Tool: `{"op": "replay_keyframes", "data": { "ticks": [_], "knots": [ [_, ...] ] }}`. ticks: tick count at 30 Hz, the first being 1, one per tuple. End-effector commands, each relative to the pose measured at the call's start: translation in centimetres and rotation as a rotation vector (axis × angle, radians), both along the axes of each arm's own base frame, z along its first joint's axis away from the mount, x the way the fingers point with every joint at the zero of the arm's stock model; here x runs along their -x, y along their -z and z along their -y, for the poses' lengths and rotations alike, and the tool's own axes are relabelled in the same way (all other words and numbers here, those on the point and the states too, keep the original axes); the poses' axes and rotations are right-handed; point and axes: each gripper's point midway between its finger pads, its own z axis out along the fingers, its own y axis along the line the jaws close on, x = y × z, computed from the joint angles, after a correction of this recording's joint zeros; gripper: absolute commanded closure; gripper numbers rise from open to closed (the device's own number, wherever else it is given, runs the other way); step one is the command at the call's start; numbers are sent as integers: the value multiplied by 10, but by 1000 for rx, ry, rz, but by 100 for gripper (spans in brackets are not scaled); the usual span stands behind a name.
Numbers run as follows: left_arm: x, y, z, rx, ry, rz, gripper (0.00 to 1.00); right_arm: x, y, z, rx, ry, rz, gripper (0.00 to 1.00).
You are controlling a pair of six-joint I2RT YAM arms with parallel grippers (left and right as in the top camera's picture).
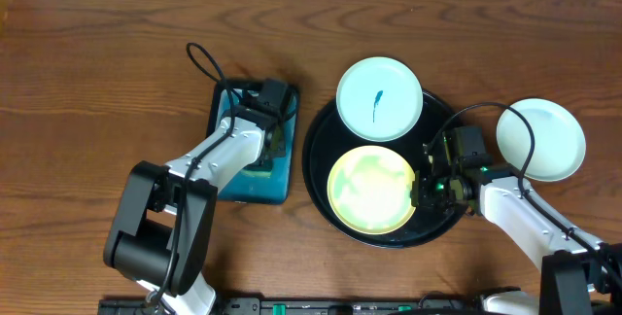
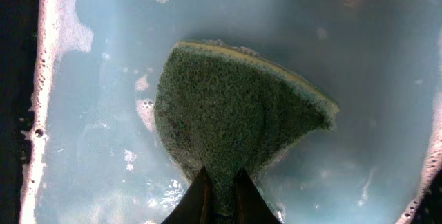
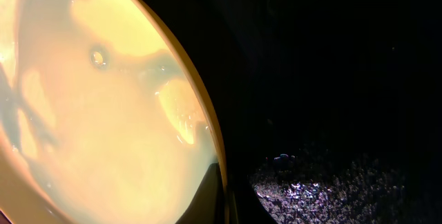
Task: Clean dirty plates on tray and stack at the side
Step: 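Return the sponge to the blue tray with the left gripper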
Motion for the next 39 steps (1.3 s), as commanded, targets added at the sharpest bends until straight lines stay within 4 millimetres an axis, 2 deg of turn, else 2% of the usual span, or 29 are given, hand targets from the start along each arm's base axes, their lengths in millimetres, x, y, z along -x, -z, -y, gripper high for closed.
{"op": "replay_keyframes", "data": {
  "ticks": [1, 9, 13, 28, 39],
  "knots": [
    [13, 11, -5, -25, 79, -68, 93, 9, 11, 10, 66, -2, -30, 99],
    [-5, -54, 0, 27, 113, 124, 93, 9, 11, 10, 66, -2, -29, 99],
    [-8, -62, -4, 34, 99, 150, 93, 9, 11, 10, 66, -2, -29, 99],
    [2, -17, -11, 5, 75, 18, 93, 8, 11, 10, 65, -1, -24, 99],
    [21, 32, -9, 8, 83, -141, 93, 8, 11, 10, 65, -1, -25, 99]
  ]
}}
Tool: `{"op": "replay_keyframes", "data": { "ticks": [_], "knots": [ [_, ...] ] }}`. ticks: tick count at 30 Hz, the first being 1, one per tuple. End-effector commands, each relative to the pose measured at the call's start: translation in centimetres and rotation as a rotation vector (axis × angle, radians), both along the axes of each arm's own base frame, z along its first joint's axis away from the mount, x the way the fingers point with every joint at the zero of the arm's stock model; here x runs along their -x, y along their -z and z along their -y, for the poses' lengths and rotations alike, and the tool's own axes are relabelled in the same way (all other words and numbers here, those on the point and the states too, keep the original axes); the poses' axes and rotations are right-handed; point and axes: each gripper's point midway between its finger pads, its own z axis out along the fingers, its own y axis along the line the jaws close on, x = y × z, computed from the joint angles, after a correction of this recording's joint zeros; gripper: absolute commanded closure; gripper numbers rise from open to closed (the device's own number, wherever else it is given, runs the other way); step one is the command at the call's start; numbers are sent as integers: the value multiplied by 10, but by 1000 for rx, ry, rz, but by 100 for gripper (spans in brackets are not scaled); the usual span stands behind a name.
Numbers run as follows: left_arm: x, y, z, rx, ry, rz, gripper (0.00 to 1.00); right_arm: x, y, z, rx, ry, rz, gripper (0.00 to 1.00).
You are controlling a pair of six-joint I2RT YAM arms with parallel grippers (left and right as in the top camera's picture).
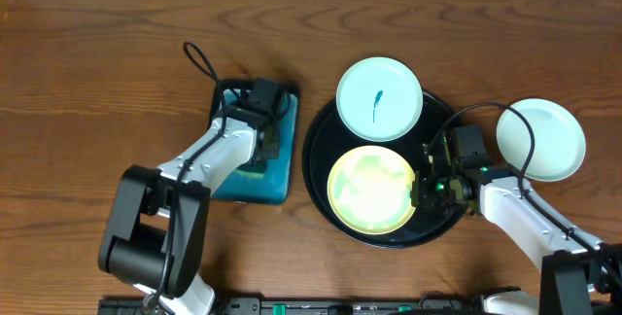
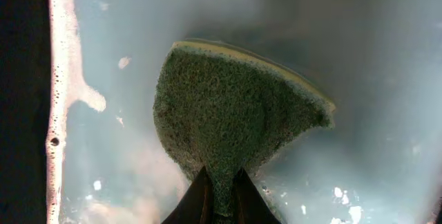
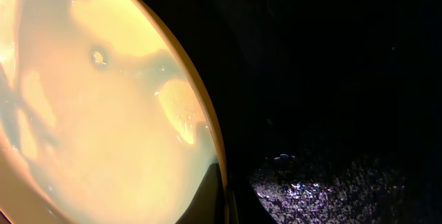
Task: Clean dirty plates on tray and stack at the side
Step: 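Return the sponge to the blue tray with the left gripper, then lift the yellow plate with the right gripper and tilt it up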
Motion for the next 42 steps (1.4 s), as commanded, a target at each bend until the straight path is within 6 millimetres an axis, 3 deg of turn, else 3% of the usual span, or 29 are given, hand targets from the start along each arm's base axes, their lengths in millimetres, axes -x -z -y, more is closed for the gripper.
{"op": "replay_keyframes", "data": {
  "ticks": [1, 10, 17, 21, 24, 28, 32, 42],
  "knots": [
    [21, 37, -1, 1, 8, -131, 92, 8, 11, 10, 65, -1, -26, 99],
    [24, 43, -1, 8, -44, -145, 93, 9, 11, 10, 65, -2, -28, 99],
    [28, 43, 34, 199, 51, -184, 93, 6, 9, 10, 64, -1, -18, 99],
    [26, 39, 35, 220, 48, -176, 93, 1, 2, 8, 61, -5, -5, 99],
    [27, 36, 38, 263, 80, -185, 93, -3, -10, 7, 58, -19, 16, 99],
    [28, 35, 27, 276, 45, -202, 93, -19, -46, 6, 48, -22, 147, 99],
    [33, 36, 21, 268, 28, -225, 93, -34, -78, 20, 118, 17, 287, 99],
    [44, 36, 5, 267, -152, -275, 93, -45, -114, 55, 296, 89, 453, 99]
  ]
}}
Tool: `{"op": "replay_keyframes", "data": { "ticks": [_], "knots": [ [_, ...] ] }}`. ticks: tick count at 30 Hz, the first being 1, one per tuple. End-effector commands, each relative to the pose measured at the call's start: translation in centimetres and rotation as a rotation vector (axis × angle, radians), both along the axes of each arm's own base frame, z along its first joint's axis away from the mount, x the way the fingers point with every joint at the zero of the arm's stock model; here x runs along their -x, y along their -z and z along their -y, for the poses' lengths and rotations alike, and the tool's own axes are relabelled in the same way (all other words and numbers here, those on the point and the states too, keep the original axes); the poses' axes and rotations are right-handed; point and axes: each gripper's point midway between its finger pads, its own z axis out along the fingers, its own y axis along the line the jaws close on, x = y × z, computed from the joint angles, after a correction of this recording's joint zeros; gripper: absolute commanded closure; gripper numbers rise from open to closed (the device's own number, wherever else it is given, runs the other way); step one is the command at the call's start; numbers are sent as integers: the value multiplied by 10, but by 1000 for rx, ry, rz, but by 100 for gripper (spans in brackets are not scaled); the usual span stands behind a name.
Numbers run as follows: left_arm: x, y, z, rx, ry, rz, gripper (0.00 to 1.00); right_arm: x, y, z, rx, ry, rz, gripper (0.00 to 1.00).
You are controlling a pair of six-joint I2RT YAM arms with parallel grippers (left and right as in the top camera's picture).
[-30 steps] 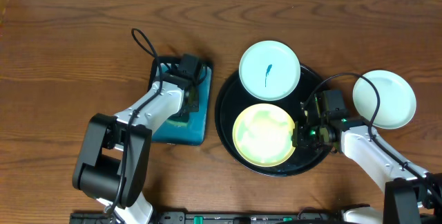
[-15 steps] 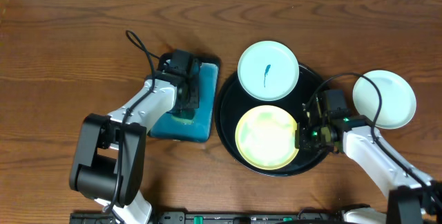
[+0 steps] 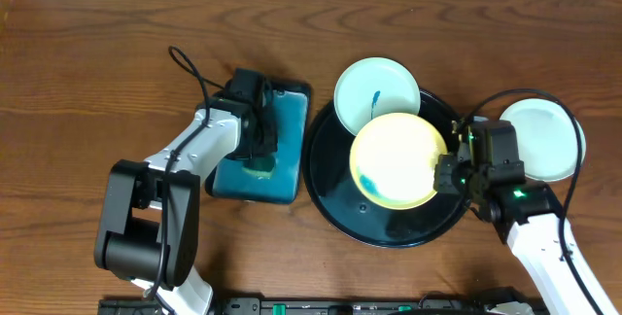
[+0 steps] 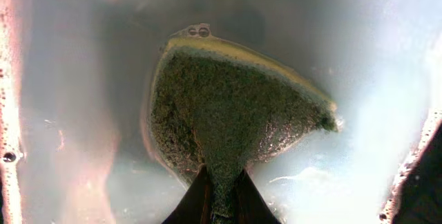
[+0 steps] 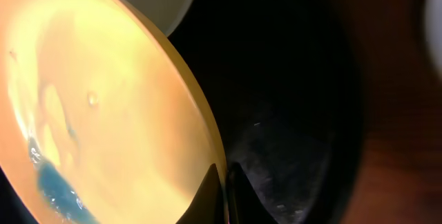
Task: Clean dirty plates on tray and stack at the side
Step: 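Lift the yellow plate with the right gripper and tilt it up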
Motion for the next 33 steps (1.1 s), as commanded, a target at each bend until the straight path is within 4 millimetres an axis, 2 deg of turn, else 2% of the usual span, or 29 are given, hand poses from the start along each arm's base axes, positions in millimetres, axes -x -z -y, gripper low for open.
{"op": "replay_keyframes", "data": {
  "ticks": [1, 5, 13, 15, 26, 33],
  "knots": [
    [44, 33, -15, -4, -126, -207, 93, -8, -20, 17, 102, 31, 80, 98],
    [47, 33, -28, -3, -196, -233, 93, -9, -26, 26, 147, 54, 108, 99],
    [45, 31, -39, 3, -258, -233, 93, -11, -29, 39, 233, 90, 128, 99],
    [43, 29, -40, 7, -264, -223, 93, -13, -31, 34, 251, 64, 141, 99],
    [24, -16, -38, 44, -246, -64, 92, -17, -46, 13, 419, -32, 239, 99],
    [23, -17, -38, 43, -229, -56, 93, -24, -75, -14, 602, -161, 392, 99]
  ]
}}
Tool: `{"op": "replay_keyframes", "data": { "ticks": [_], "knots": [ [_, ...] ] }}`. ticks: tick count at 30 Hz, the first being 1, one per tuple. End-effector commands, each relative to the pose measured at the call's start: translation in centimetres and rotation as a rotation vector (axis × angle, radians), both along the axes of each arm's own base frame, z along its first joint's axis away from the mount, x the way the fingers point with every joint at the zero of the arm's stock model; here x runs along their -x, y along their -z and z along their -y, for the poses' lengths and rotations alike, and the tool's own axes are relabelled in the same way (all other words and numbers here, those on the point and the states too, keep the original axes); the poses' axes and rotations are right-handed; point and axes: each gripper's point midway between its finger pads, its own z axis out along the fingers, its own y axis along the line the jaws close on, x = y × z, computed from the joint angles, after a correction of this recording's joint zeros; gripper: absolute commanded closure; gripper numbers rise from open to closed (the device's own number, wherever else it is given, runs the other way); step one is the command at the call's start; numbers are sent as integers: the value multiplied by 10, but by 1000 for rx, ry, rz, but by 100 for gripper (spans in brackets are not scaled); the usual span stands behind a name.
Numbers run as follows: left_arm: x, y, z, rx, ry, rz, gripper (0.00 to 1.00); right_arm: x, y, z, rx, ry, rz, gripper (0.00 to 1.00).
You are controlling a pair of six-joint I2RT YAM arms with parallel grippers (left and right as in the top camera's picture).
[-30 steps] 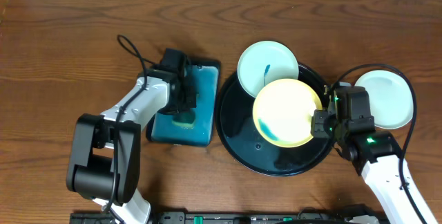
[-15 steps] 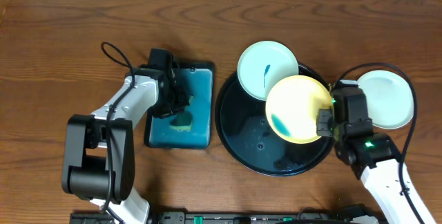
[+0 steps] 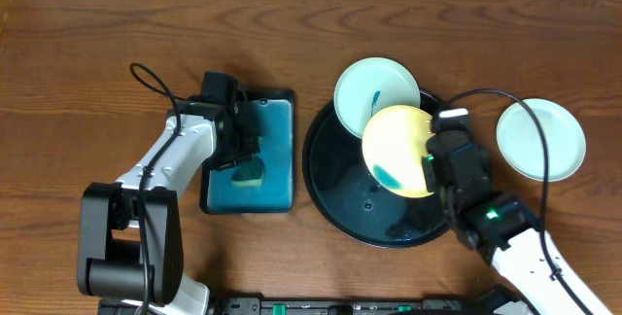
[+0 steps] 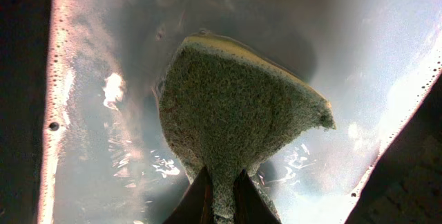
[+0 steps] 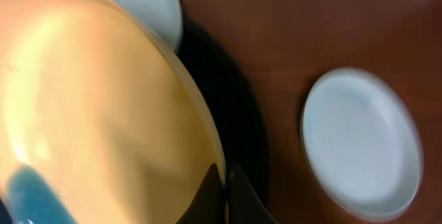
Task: Clean dirty plates on tray and stack at the side
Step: 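Lift the yellow plate with the right gripper and tilt it up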
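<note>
My right gripper (image 5: 222, 182) is shut on the rim of a yellow plate (image 3: 398, 150), held tilted above the round black tray (image 3: 335, 193); the plate carries a blue smear (image 3: 386, 175). A pale green plate (image 3: 374, 89) with a blue streak lies on the tray's far edge. A clean pale plate (image 3: 541, 138) sits on the table to the right, also in the right wrist view (image 5: 362, 141). My left gripper (image 4: 221, 193) is shut on a green and yellow sponge (image 4: 235, 110) over the teal water basin (image 3: 277, 193).
The basin (image 4: 103, 51) holds soapy water with foam along its left wall. A black cable (image 3: 146, 77) loops behind the left arm. Brown wooden table (image 3: 87, 52) all round.
My right arm has lifted and swung the yellow plate higher and more tilted over the tray. My left gripper with the sponge moved leftward and the basin shifted left with it.
At first the yellow plate lay in the tray with my right gripper on its rim, while my left held the sponge in the basin water. Later the plate was raised off the tray, showing a blue smear. Now it is tilted higher.
</note>
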Motion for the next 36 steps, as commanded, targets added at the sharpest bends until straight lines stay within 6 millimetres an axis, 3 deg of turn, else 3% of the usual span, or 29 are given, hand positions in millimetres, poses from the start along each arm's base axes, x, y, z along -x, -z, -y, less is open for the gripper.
{"op": "replay_keyframes", "data": {
  "ticks": [1, 14, 24, 36],
  "knots": [
    [4, 1, -6, -20, -3, -2, 93, -5, -28, -6, 153, -47, 98, 99],
    [4, 1, -6, -20, -3, -3, 93, -6, -62, -38, 320, -171, 238, 99],
    [4, 1, -6, -20, -3, -3, 93, -6, -75, -60, 543, -369, 262, 99],
    [3, 1, -6, -20, -3, 1, 93, -9, -88, -67, 624, -420, 300, 99]
  ]
}}
